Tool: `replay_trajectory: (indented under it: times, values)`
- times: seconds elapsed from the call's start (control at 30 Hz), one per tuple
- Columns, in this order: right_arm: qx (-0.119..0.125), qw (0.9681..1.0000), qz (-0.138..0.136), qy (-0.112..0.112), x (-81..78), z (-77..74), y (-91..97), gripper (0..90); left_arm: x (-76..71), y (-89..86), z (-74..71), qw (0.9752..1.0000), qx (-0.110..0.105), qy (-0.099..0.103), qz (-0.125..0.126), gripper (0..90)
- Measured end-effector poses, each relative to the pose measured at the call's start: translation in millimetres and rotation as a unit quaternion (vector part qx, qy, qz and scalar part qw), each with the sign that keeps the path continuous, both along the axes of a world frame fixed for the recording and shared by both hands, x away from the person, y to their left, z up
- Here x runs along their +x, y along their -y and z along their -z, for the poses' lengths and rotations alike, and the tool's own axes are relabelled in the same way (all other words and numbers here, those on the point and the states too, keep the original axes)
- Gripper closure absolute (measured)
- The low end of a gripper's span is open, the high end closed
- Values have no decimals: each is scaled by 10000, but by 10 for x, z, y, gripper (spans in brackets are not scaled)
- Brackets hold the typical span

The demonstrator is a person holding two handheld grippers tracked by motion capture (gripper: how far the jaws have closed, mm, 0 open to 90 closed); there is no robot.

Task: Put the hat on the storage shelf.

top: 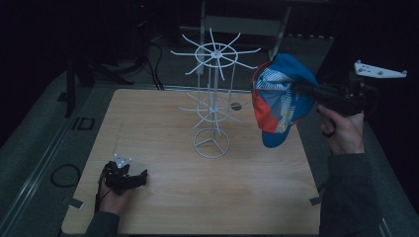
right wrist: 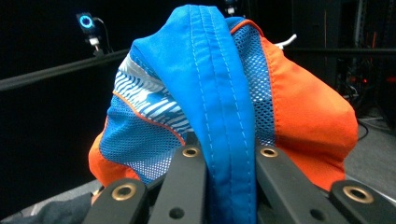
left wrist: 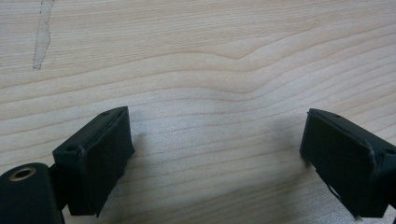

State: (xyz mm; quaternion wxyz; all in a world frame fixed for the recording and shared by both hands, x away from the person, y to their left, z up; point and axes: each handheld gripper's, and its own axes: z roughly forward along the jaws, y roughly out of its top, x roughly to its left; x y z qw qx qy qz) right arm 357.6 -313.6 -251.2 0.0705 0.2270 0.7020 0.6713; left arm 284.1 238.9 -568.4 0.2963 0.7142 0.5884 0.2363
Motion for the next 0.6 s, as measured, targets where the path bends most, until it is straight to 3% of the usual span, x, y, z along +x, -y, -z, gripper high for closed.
replay_trajectory:
  times: [0.6]
  values:
    - [423, 9990, -63, 115, 94, -112, -87, 877, 0, 0, 1, 10000, 0, 4, 0, 97]
